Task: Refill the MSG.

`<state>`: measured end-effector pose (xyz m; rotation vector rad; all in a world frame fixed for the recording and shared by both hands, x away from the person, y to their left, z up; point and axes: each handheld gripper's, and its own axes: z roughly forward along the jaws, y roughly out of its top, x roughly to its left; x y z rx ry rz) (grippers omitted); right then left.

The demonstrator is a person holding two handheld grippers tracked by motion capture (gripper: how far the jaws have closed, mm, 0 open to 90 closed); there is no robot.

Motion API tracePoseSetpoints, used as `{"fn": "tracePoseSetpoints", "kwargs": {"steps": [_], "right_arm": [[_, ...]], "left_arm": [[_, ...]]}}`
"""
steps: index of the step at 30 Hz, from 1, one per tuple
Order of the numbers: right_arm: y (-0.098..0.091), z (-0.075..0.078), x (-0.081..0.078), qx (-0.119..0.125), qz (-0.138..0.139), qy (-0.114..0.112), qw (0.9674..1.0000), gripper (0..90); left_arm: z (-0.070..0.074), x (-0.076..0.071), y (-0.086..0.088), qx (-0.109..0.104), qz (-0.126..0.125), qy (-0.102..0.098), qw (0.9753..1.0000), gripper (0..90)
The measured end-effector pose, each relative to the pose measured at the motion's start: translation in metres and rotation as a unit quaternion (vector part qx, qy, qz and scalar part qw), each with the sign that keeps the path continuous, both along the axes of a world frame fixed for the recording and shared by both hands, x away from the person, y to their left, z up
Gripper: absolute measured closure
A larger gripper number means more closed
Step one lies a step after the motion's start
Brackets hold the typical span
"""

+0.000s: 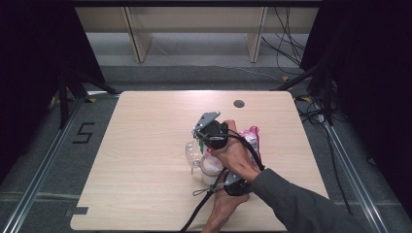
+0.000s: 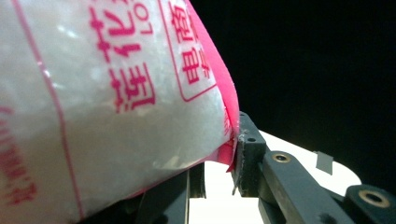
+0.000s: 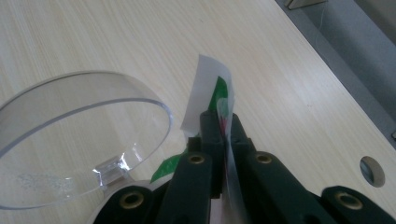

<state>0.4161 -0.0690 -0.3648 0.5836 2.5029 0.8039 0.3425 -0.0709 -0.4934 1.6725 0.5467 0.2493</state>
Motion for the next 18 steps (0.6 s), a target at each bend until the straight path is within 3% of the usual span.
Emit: {"fn": "tracePoseSetpoints", "kwargs": {"steps": [2, 3, 6, 7, 10, 11, 16, 18], "right_arm": [[-0.0007, 0.0010, 0.0010, 0.006, -0.004, 0.001, 1.0000, 90.0], [-0.0004, 0.0017, -0.0007, 0.020, -0.007, 0.007, 0.9998, 90.0], [-0.0019, 0.0027, 0.0010, 0.009, 0.000, -0.004, 0.9999, 90.0], [-0.0023, 0.0034, 0.0007, 0.010, 0.000, 0.003, 0.9999, 90.0], [-0.0043, 0.0045, 0.0022, 0.015, -0.004, 0.002, 0.9999, 90.0], [-0.0056, 0.0056, 0.0029, 0.014, -0.004, 0.002, 0.9999, 90.0], [-0.0073, 0.0076, 0.0025, 0.024, -0.006, 0.015, 0.9996, 90.0], [-0.0079, 0.0076, 0.0035, 0.025, -0.005, 0.004, 0.9997, 90.0]], "left_arm": [[-0.0002, 0.0018, 0.0011, 0.007, -0.001, -0.007, 0.9999, 77.2], [0.0001, 0.0034, 0.0010, 0.008, -0.024, -0.012, 0.9996, 77.2], [0.0002, 0.0030, 0.0002, 0.006, -0.024, -0.013, 0.9996, 77.2], [0.0001, 0.0000, 0.0004, 0.005, 0.000, -0.004, 1.0000, 77.1], [-0.0002, -0.0005, 0.0004, 0.008, -0.001, -0.007, 0.9999, 77.2], [-0.0010, -0.0030, -0.0069, -0.040, 0.013, 0.010, 0.9991, 77.2], [-0.0008, -0.0033, -0.0082, -0.045, 0.013, 0.011, 0.9988, 77.2], [-0.0006, -0.0033, -0.0082, -0.046, 0.015, 0.011, 0.9988, 77.2]]}}
